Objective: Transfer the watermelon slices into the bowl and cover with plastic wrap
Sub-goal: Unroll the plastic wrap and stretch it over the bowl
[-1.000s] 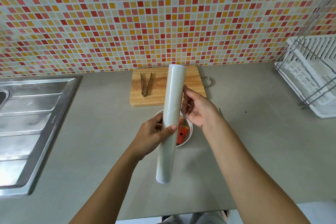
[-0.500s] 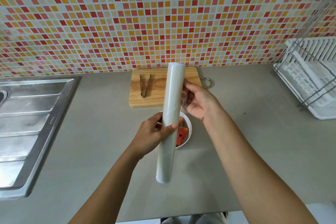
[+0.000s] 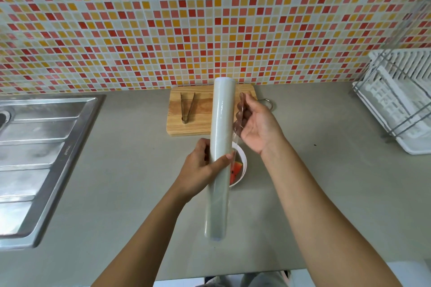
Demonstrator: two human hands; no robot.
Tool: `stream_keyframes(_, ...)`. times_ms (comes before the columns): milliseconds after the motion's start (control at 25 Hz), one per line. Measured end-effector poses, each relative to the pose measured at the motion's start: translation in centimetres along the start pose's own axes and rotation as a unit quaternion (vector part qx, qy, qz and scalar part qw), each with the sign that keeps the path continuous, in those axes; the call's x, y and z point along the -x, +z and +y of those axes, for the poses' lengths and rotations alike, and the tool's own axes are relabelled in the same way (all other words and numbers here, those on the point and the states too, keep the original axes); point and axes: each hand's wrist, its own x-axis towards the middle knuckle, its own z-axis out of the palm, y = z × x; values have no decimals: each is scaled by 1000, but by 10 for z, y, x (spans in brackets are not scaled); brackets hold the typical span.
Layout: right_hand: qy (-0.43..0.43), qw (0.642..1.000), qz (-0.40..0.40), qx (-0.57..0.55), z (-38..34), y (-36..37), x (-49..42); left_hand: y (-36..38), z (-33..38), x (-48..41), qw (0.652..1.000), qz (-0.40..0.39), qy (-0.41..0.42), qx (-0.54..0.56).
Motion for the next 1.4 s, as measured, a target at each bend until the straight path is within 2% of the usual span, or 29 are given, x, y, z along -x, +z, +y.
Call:
stream_keyframes(80, -32, 999, -8, 33, 2, 1, 0, 1, 2, 0, 1000, 20, -8, 14)
stream_keyframes(160, -55, 997, 18, 44, 3, 0, -2, 0, 4, 1, 999, 44, -7, -11)
stream_keyframes(360, -34, 995, 92, 6, 11, -15, -5, 0, 1, -3, 985, 91, 12, -145)
stream_keyframes(520, -39, 992, 120, -5, 19, -20, -7, 3, -1, -7, 972, 128, 9, -197)
stream_keyframes(720, -65, 991, 96, -60, 42, -25, -11, -3, 14, -10, 956, 138, 60, -251)
stream_keyframes(840, -2, 995, 67, -79, 73, -20, -9, -17, 22, -12, 936, 133, 82, -314)
stream_keyframes(920, 52, 997, 22, -60, 89, -12, -6, -26, 23, -15, 933, 122, 62, -332)
stream_keyframes(1000, 58, 998, -9, -5, 100, -4, -3, -33, 22, -20, 932, 116, 36, -342)
stream_keyframes(1200, -109, 978, 92, 149, 113, 9, 2, -33, 16, -27, 927, 157, 11, -340)
stream_keyframes(1320, -187, 940, 162, 234, 113, 9, 2, -17, 14, -29, 926, 200, -10, -319)
stream_keyframes(1400, -225, 914, 192, 278, 111, 3, 0, -5, 13, -30, 934, 194, -24, -298)
